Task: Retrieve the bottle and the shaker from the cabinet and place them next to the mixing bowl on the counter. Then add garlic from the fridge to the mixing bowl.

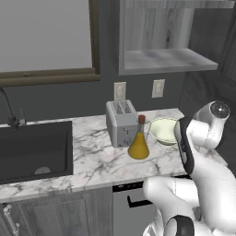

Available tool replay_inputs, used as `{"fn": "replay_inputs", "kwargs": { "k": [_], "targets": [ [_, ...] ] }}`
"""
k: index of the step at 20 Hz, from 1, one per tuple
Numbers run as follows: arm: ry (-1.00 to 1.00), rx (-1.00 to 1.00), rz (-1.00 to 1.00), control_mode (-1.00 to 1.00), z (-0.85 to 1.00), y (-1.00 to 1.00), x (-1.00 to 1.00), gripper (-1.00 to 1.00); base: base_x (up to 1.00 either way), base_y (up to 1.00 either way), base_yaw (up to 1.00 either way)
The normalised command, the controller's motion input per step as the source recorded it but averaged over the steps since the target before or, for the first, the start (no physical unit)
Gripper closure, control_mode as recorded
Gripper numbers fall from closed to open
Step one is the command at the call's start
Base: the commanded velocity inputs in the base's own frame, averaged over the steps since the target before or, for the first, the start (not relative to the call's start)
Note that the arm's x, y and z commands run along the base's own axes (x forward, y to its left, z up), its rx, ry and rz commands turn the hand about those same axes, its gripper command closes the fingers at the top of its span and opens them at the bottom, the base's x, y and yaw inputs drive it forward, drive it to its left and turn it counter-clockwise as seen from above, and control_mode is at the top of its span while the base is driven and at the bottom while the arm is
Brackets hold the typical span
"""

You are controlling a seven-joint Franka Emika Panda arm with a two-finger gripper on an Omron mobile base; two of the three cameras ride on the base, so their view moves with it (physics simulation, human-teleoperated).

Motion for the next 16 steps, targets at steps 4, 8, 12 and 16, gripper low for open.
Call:
{"fn": "replay_inputs", "kwargs": {
  "k": [4,8,12,16],
  "targets": [
    [0.08,0.00,-0.03,-1.00,0.46,0.60,-0.88,-1.00,0.00,0.00,0.00],
    [0.00,0.05,-0.05,-1.00,0.53,0.44,-0.80,-1.00,0.00,0.00,0.00],
    [0.00,0.15,-0.06,-1.00,0.59,0.27,-0.85,-1.00,0.00,0.00,0.00],
    [-0.02,0.21,-0.05,-1.00,0.64,0.19,-0.80,-1.00,0.00,0.00,0.00]
  ]
}}
